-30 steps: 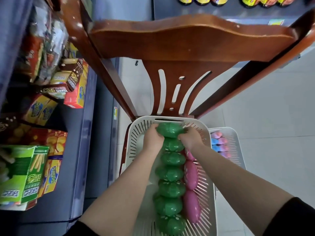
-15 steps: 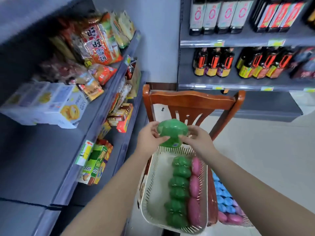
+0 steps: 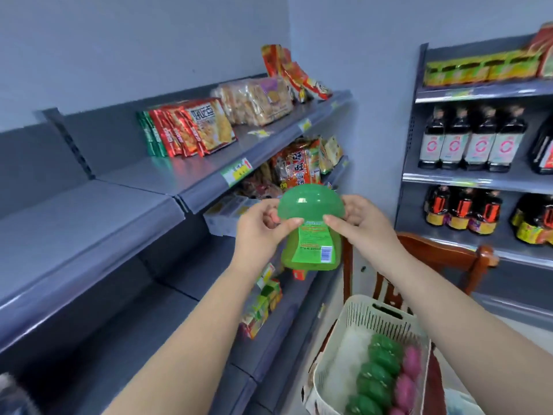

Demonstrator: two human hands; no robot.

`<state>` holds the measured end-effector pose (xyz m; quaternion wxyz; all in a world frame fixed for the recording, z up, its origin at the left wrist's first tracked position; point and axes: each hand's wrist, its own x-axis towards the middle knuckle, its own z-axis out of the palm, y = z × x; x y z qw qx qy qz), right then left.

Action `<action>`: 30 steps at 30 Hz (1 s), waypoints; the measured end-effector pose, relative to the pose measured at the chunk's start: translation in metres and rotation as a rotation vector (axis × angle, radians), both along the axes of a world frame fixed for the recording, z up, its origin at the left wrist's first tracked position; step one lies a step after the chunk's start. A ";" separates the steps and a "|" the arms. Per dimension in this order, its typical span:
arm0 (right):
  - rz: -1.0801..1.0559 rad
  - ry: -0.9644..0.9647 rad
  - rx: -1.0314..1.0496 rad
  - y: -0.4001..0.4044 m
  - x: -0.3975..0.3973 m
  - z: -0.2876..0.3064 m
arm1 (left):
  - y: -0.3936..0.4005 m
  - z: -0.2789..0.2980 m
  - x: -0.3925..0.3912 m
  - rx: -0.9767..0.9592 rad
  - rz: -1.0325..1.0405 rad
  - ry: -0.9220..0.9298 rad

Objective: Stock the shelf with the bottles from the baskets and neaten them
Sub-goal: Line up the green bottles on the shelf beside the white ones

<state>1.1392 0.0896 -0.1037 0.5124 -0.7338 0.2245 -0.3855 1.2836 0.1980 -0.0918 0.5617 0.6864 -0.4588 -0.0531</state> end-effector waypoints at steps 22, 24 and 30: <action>0.695 -0.329 -0.142 0.335 0.179 0.153 | 0.392 0.158 0.066 -0.177 0.665 -0.243; 0.703 -0.355 -0.111 0.370 0.195 0.159 | 0.424 0.158 0.071 -0.178 0.806 -0.264; 0.646 -0.351 -0.132 0.460 0.232 0.162 | 0.499 0.124 0.066 -0.013 1.013 -0.404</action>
